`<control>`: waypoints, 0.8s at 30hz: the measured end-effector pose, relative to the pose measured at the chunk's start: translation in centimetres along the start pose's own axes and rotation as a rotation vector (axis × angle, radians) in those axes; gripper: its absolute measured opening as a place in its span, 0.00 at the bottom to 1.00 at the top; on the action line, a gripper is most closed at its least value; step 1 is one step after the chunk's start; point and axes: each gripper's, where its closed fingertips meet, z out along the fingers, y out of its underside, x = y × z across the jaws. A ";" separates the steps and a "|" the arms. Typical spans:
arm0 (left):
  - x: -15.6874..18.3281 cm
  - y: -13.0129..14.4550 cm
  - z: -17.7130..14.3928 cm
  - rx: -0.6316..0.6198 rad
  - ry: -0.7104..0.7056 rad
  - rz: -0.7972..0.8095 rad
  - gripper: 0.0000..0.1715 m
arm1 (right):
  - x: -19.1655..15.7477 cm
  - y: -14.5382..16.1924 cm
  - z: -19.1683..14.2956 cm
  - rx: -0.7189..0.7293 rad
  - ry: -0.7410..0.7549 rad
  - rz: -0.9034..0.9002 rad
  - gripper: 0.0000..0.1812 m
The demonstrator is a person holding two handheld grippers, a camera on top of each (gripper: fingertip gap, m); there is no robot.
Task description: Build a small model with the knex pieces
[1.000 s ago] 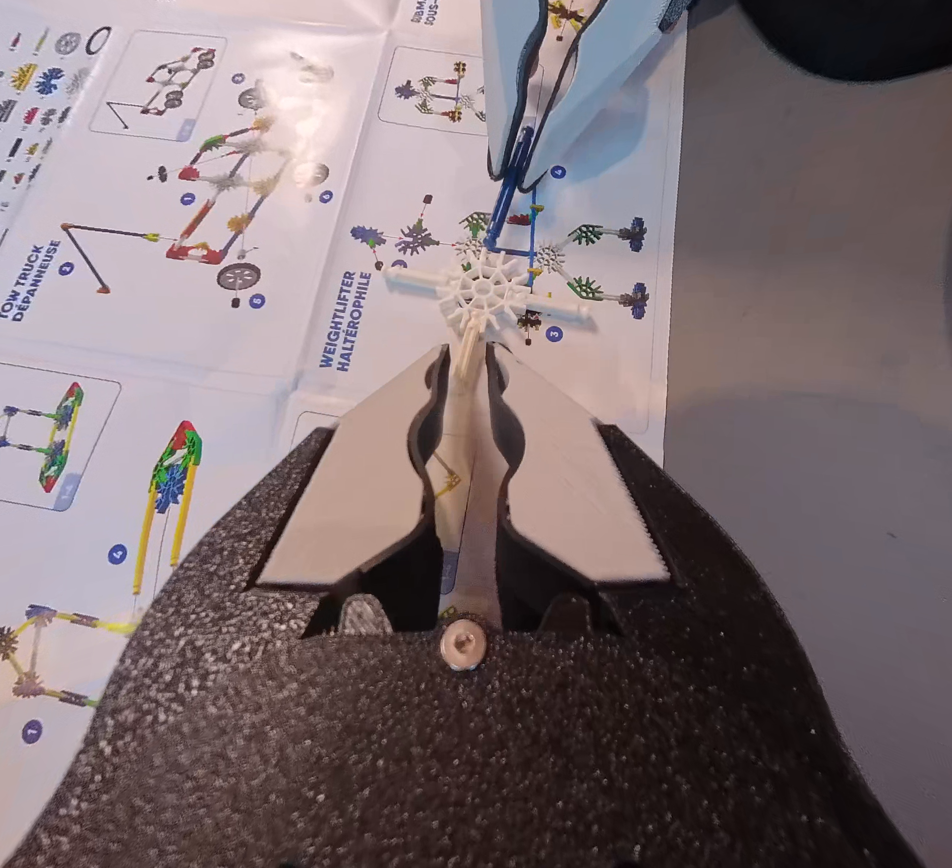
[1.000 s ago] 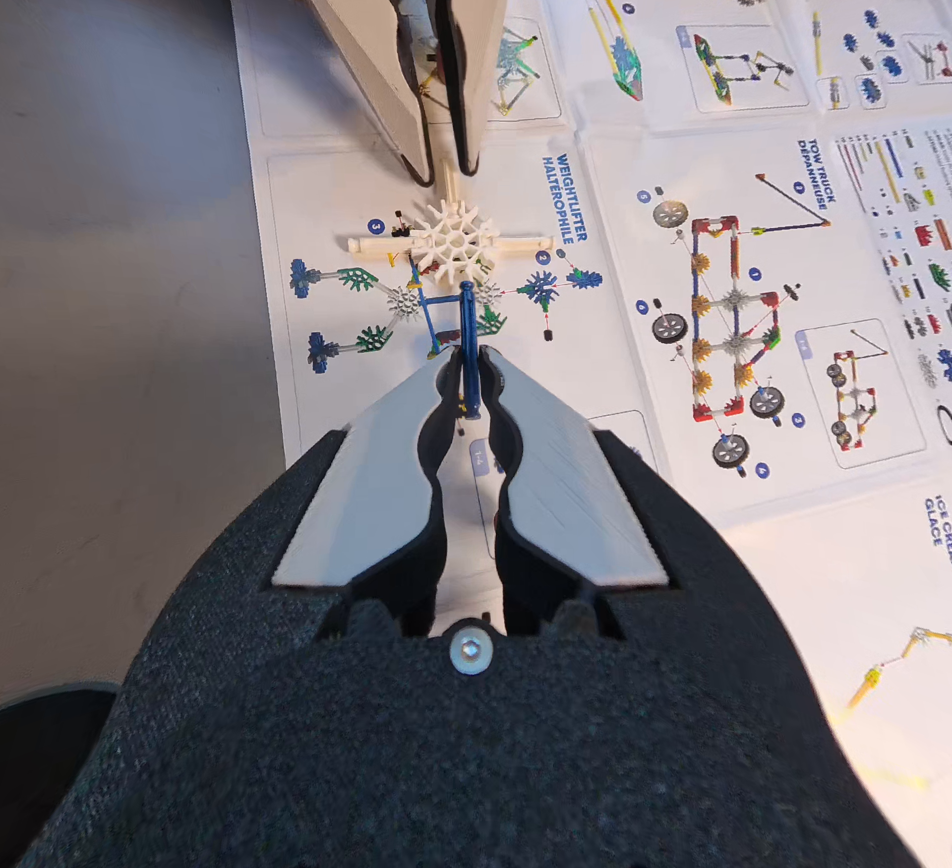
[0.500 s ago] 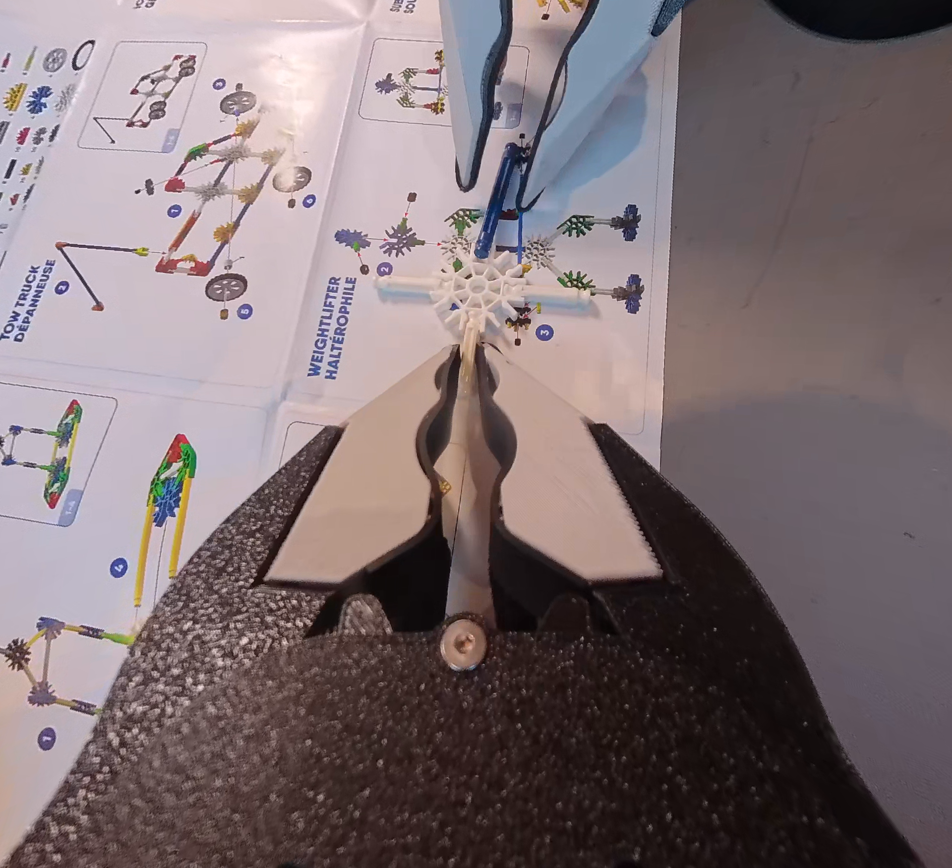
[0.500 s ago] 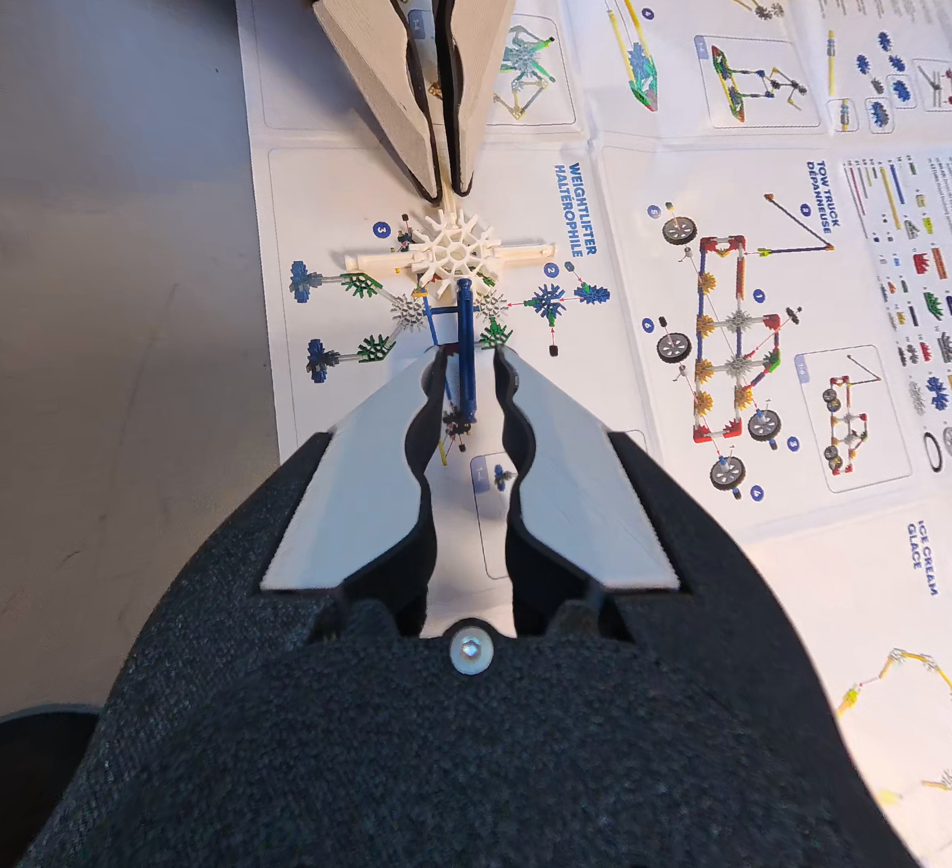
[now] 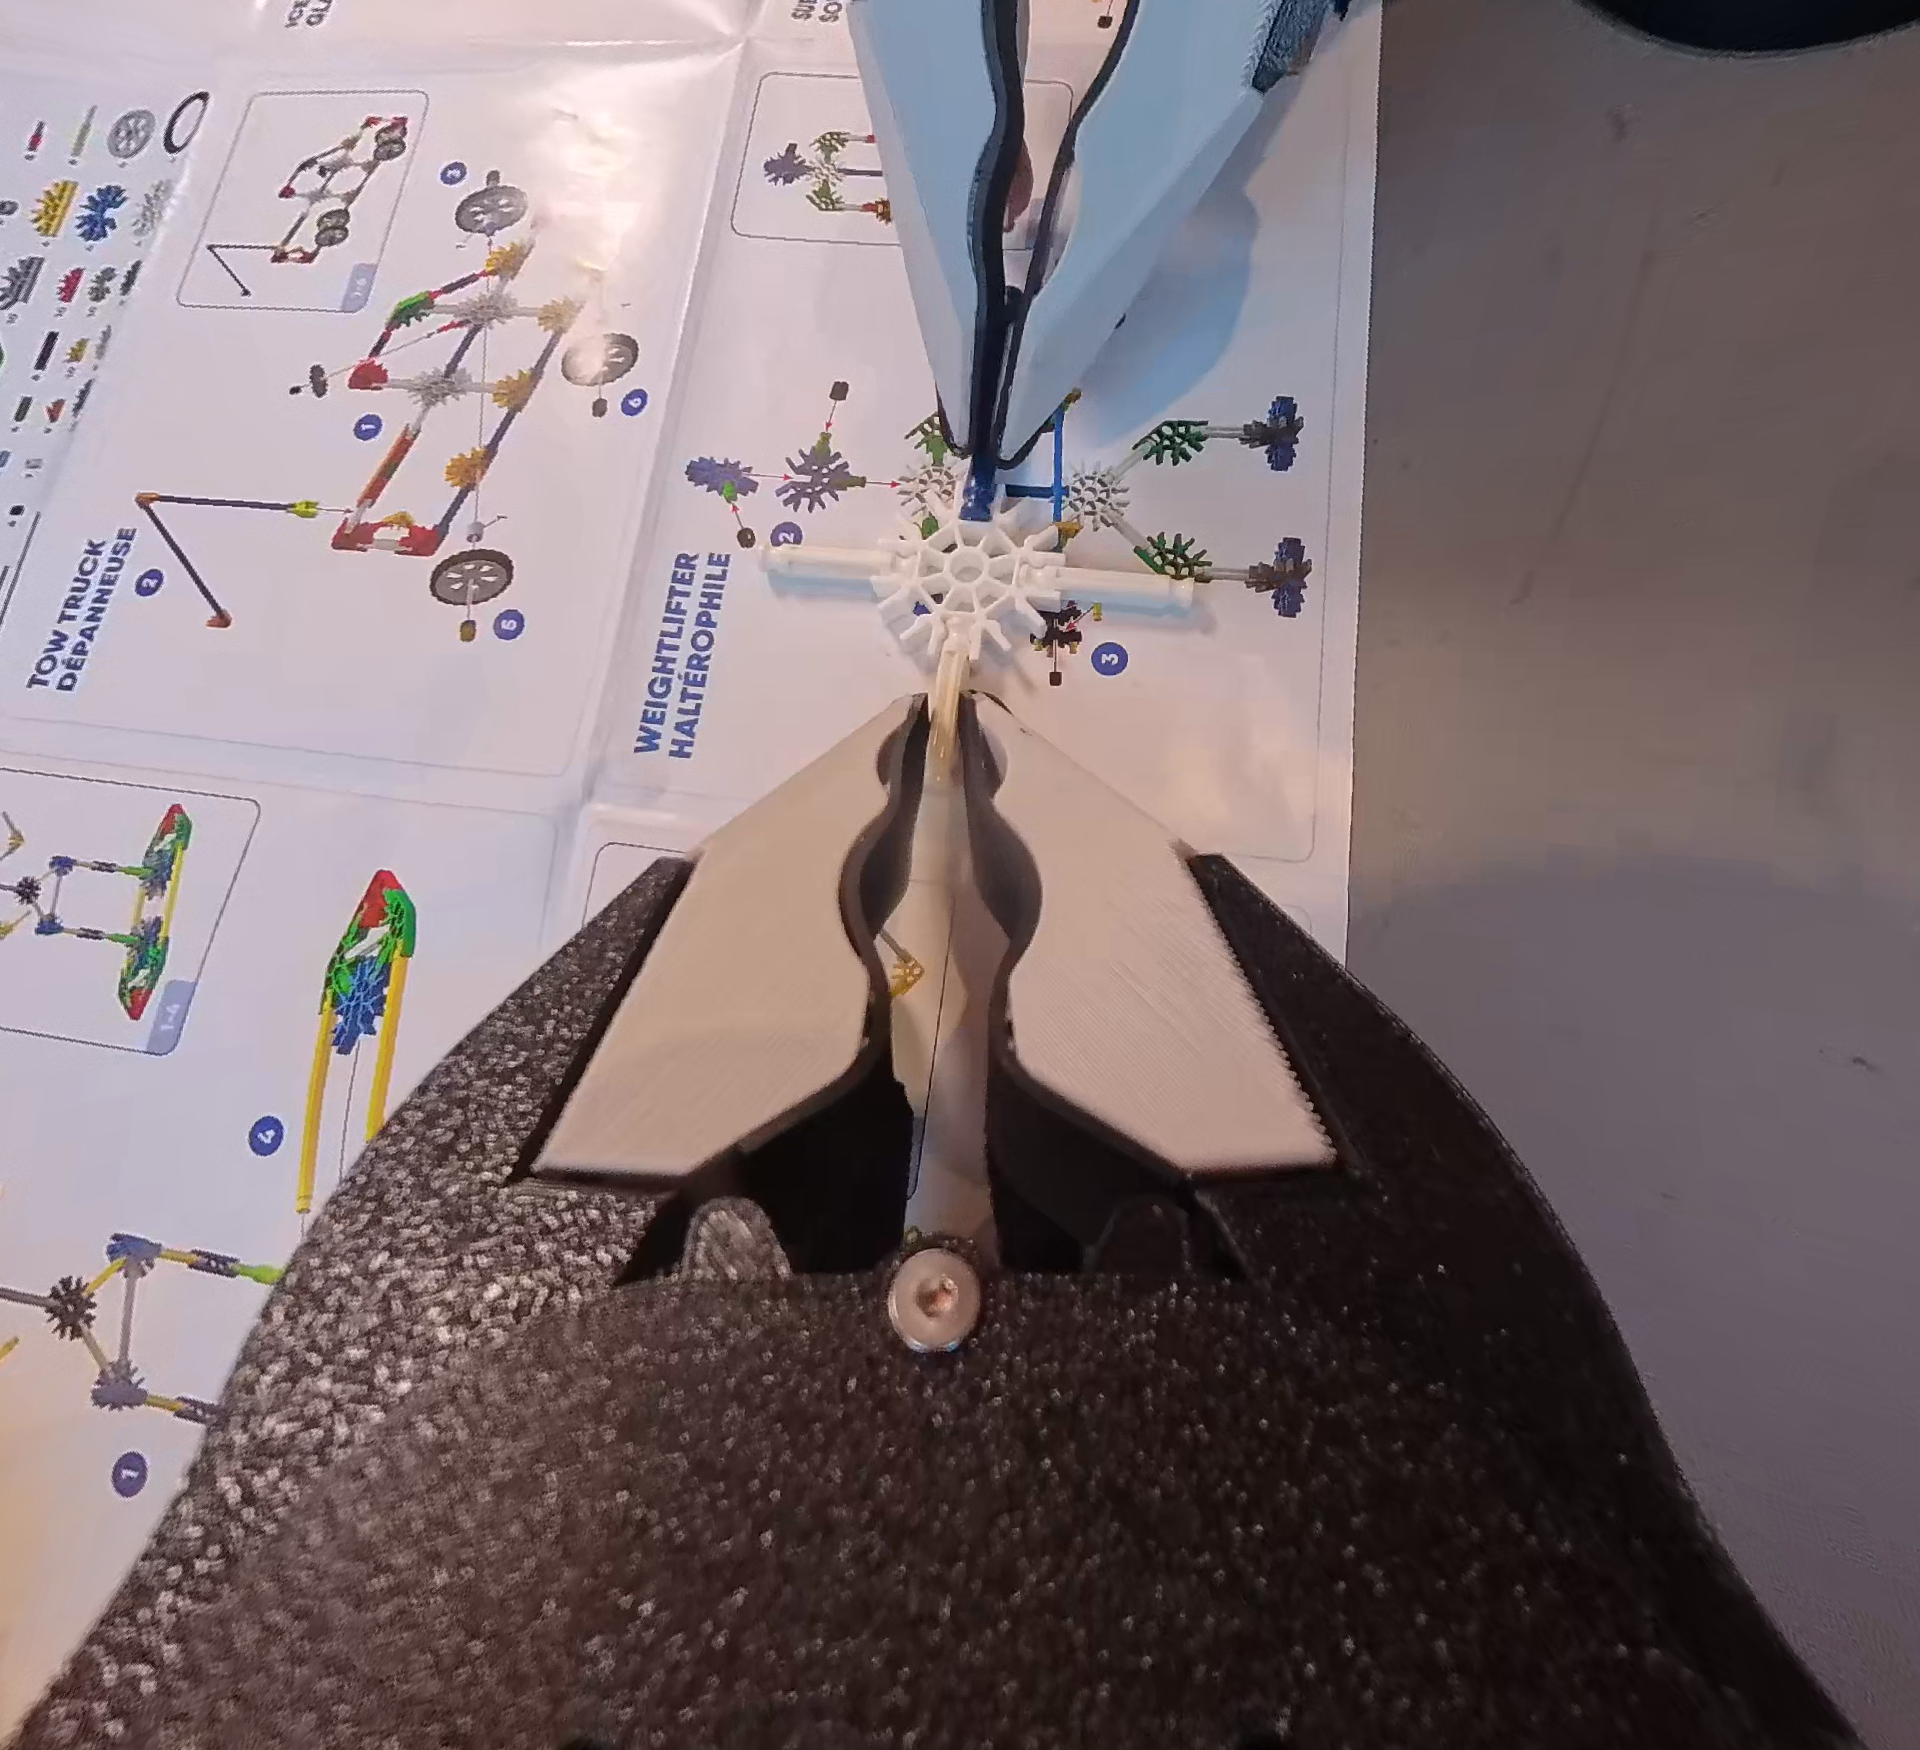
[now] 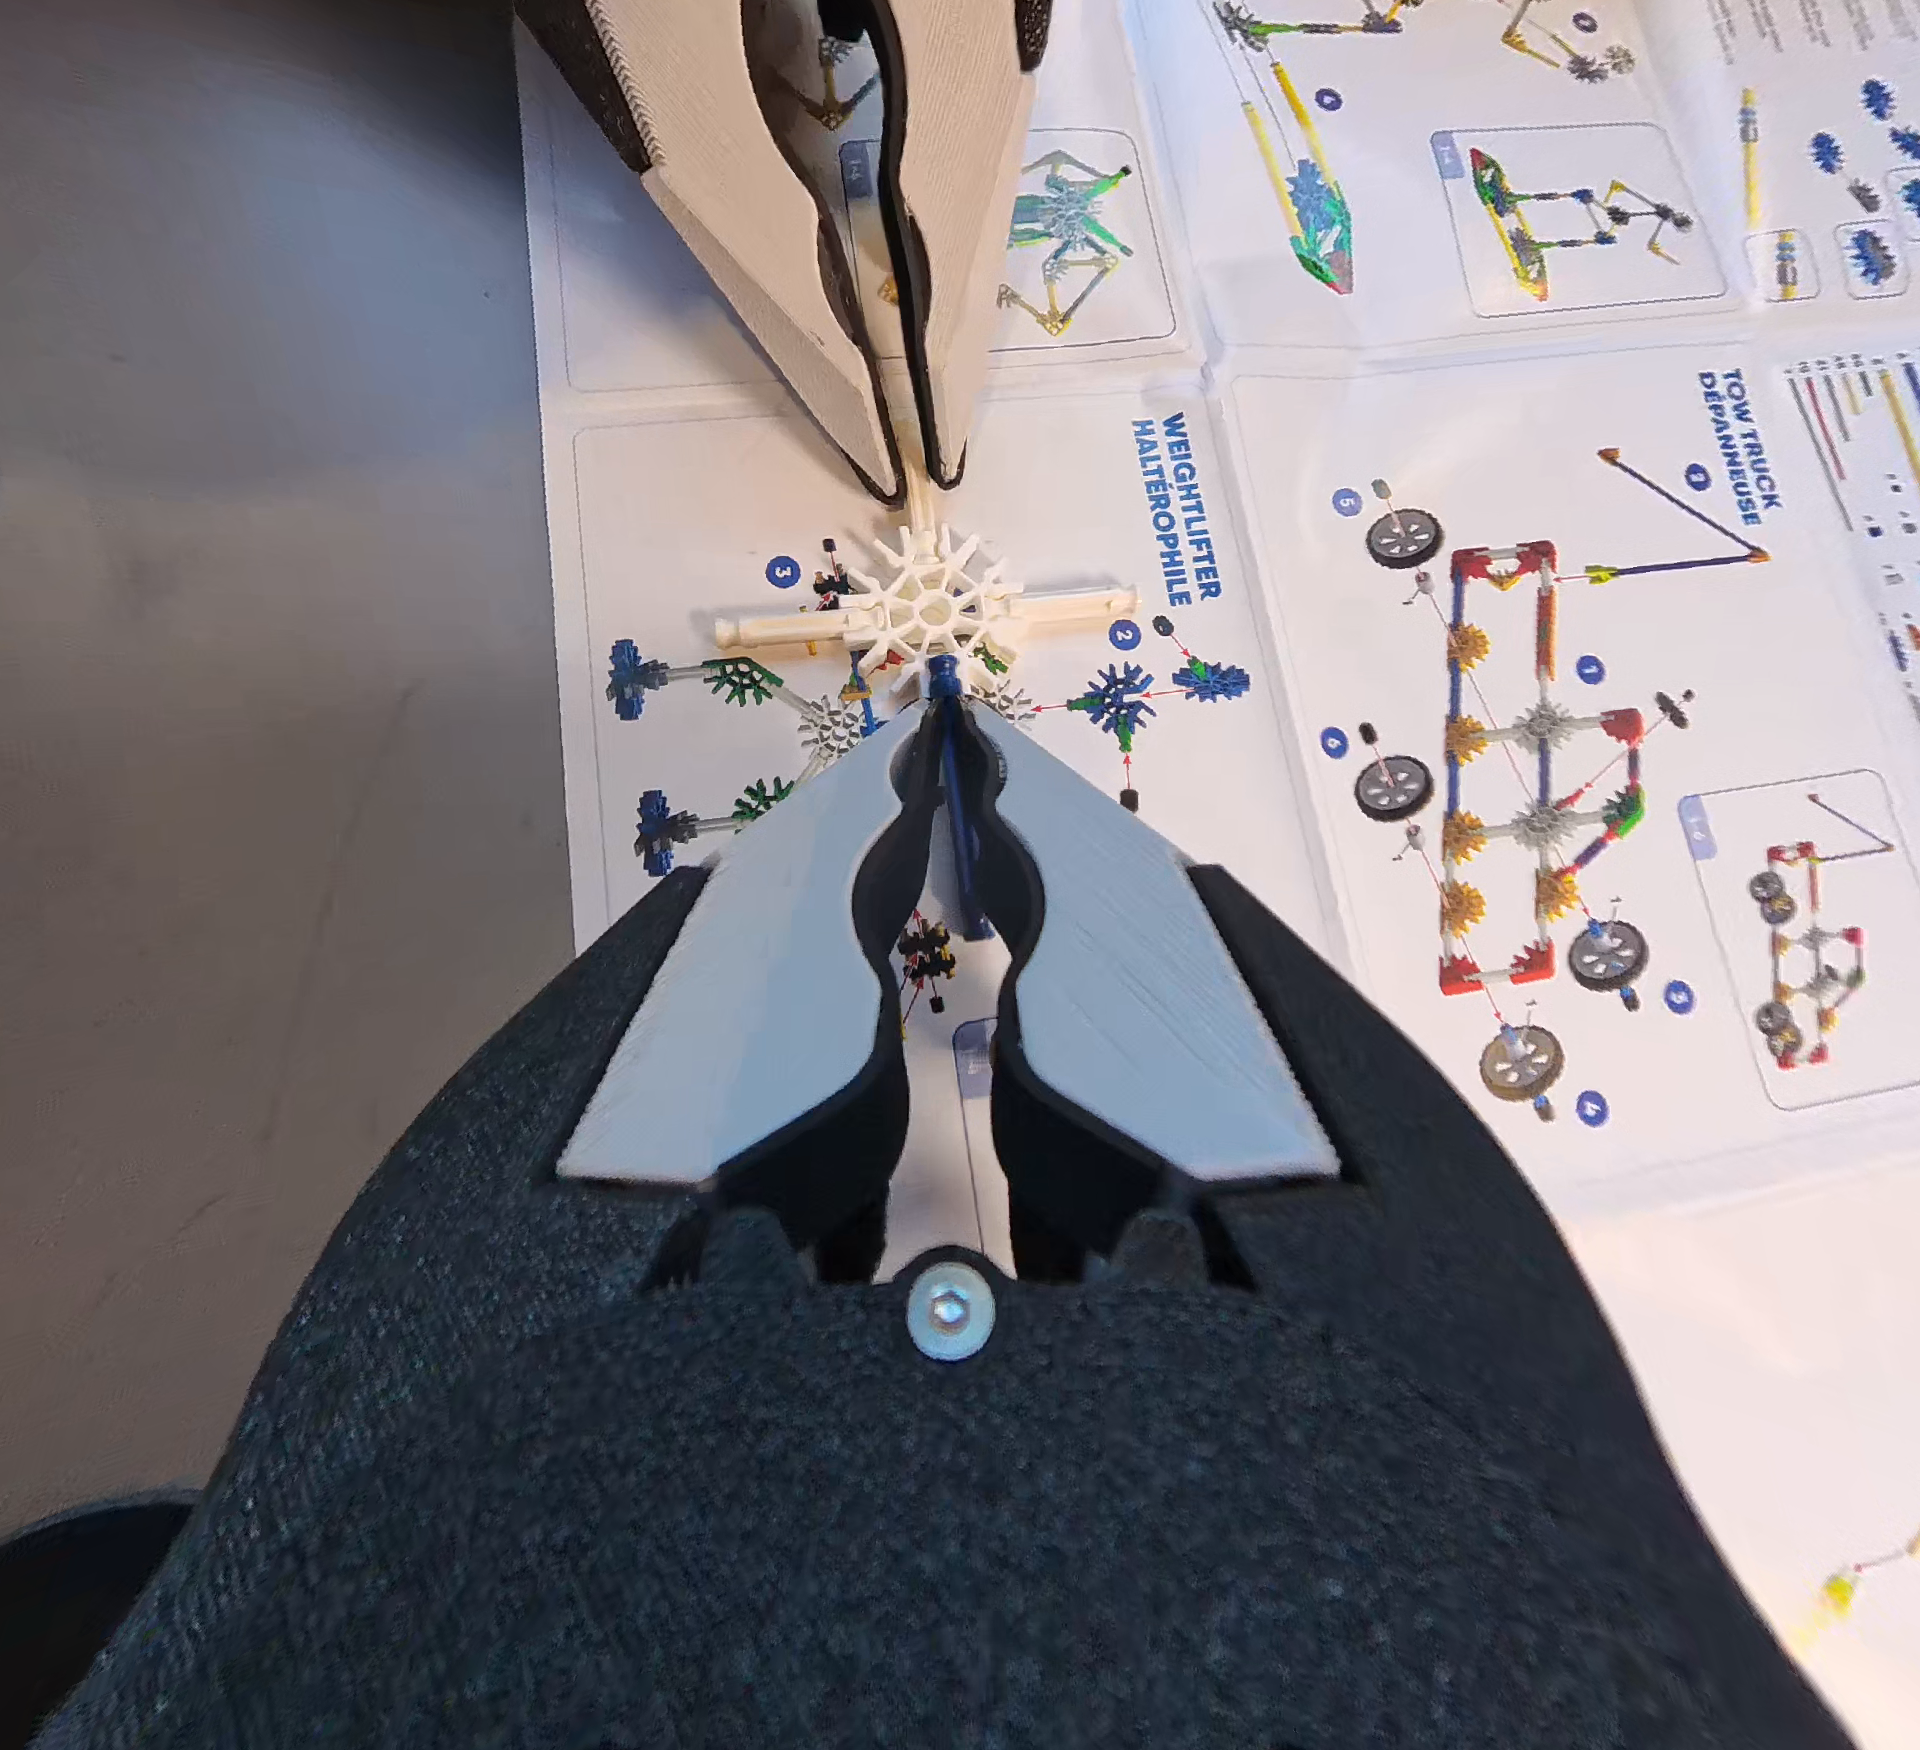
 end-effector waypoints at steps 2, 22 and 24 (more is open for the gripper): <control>0.0 0.0 0.0 0.000 0.000 0.000 0.02 | 0.0 0.0 0.1 -0.030 -0.040 0.009 0.00; 0.1 -0.3 0.3 0.010 0.011 -0.022 0.02 | -0.2 0.3 0.5 -0.533 -0.180 -0.042 0.00; 0.0 -0.3 0.3 0.010 0.012 -0.023 0.02 | -0.2 0.3 0.5 -0.528 -0.187 -0.042 0.00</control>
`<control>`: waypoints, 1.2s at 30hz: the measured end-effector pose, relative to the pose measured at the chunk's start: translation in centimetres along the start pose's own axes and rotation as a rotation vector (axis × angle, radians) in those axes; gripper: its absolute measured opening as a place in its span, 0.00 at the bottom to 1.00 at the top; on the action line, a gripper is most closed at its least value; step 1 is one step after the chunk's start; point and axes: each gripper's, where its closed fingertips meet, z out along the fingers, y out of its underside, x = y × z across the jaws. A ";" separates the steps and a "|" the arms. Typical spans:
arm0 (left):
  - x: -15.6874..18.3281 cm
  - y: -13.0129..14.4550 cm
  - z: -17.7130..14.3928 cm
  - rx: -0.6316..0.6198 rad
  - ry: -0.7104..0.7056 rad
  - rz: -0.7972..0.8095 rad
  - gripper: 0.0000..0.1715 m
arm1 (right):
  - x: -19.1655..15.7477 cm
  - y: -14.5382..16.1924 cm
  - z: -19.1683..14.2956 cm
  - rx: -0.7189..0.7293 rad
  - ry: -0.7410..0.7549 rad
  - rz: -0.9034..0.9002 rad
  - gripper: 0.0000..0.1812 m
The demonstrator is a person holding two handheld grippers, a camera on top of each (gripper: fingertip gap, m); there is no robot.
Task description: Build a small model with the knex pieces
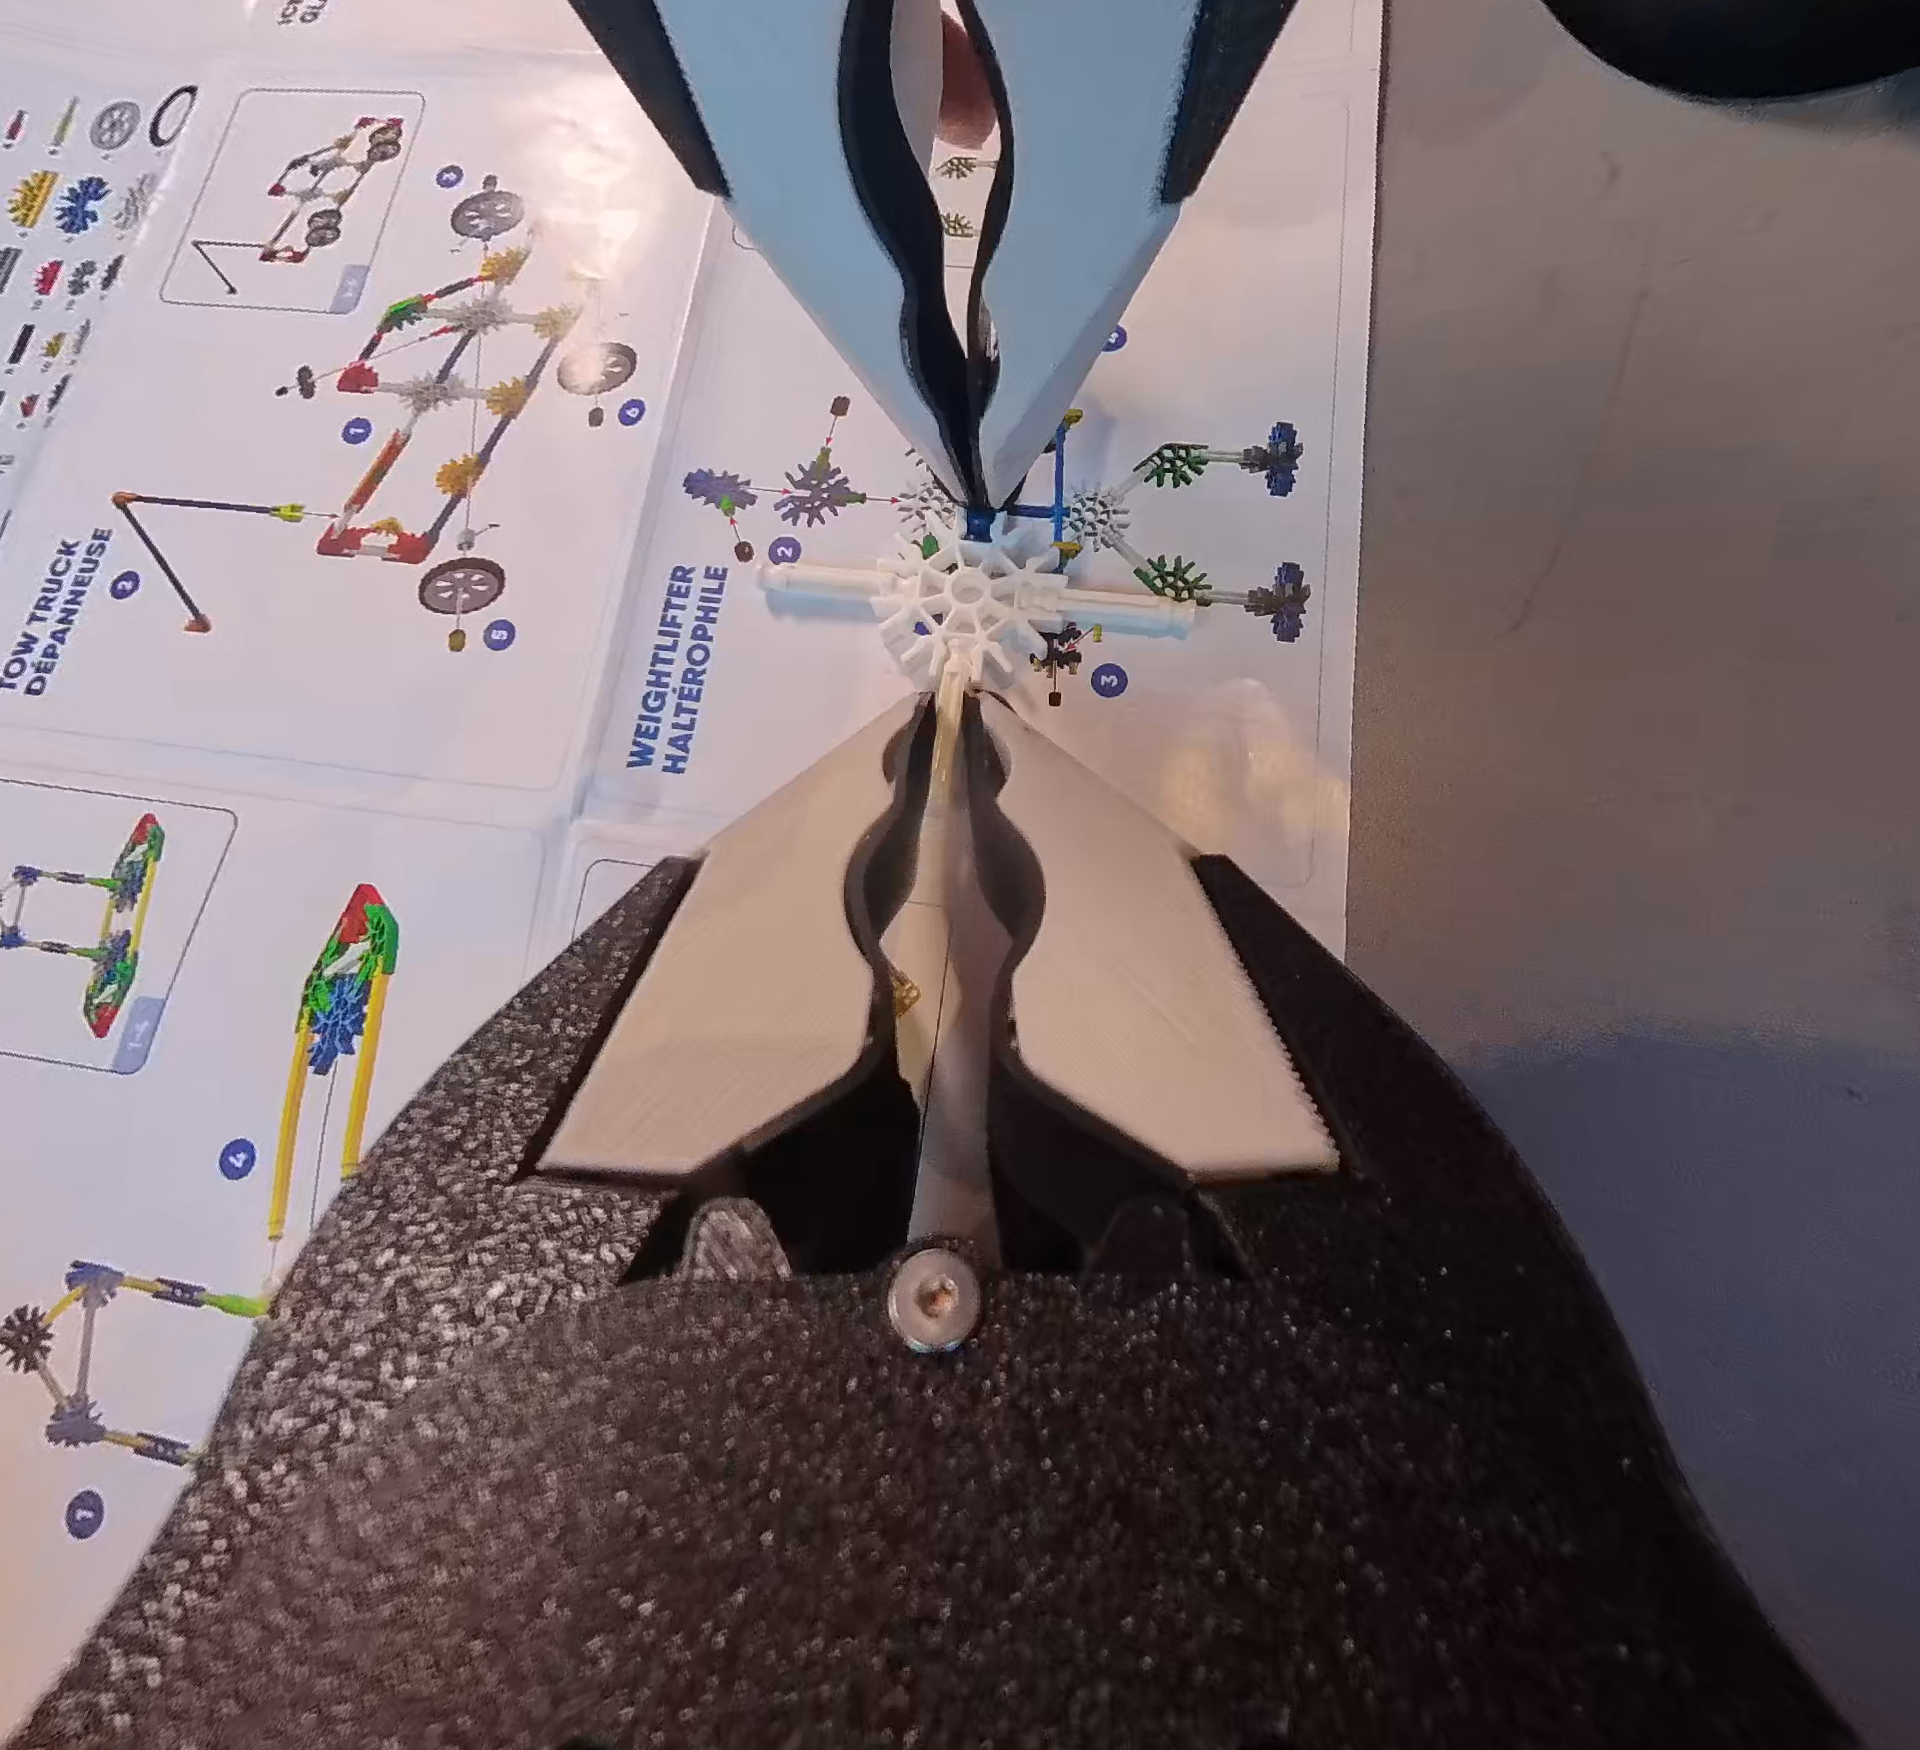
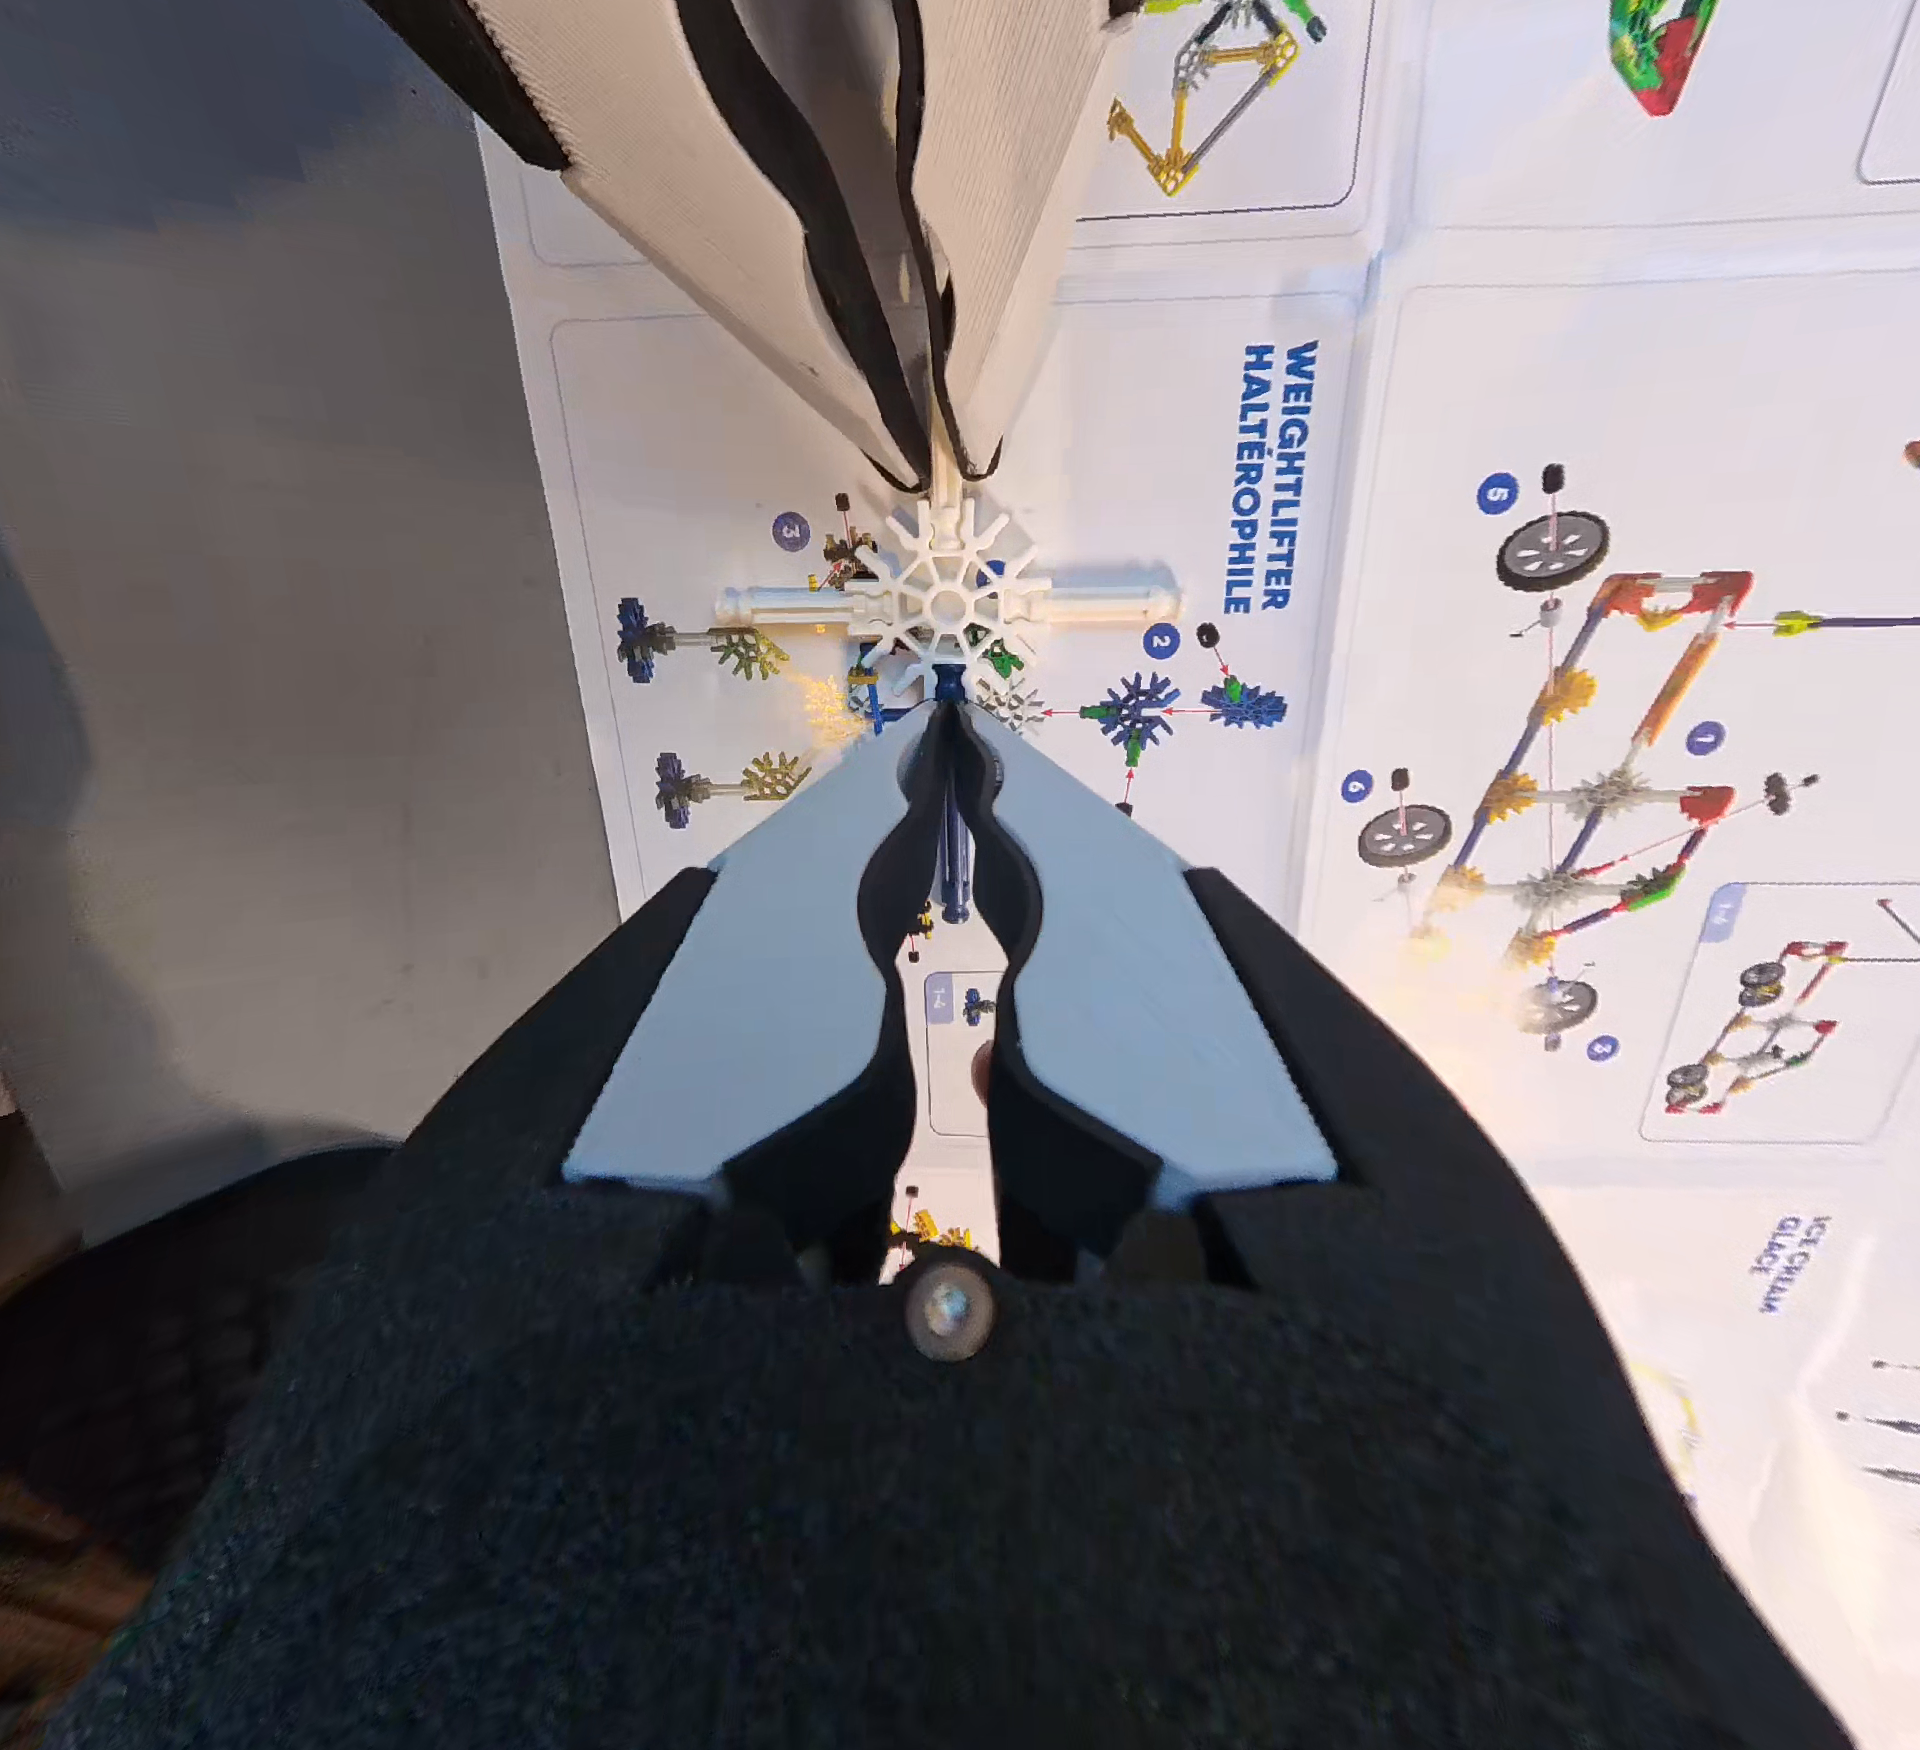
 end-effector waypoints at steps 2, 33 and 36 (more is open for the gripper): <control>0.0 0.0 0.0 -0.001 -0.003 0.005 0.02 | 0.0 0.0 0.0 0.021 0.001 0.009 0.00; 0.9 0.2 -0.1 -0.018 0.030 0.038 0.02 | 6.1 2.3 -8.2 0.970 0.531 0.374 0.18; 1.1 0.2 -0.1 -0.011 0.047 0.027 0.02 | 6.3 2.4 -8.2 0.985 0.540 0.377 0.18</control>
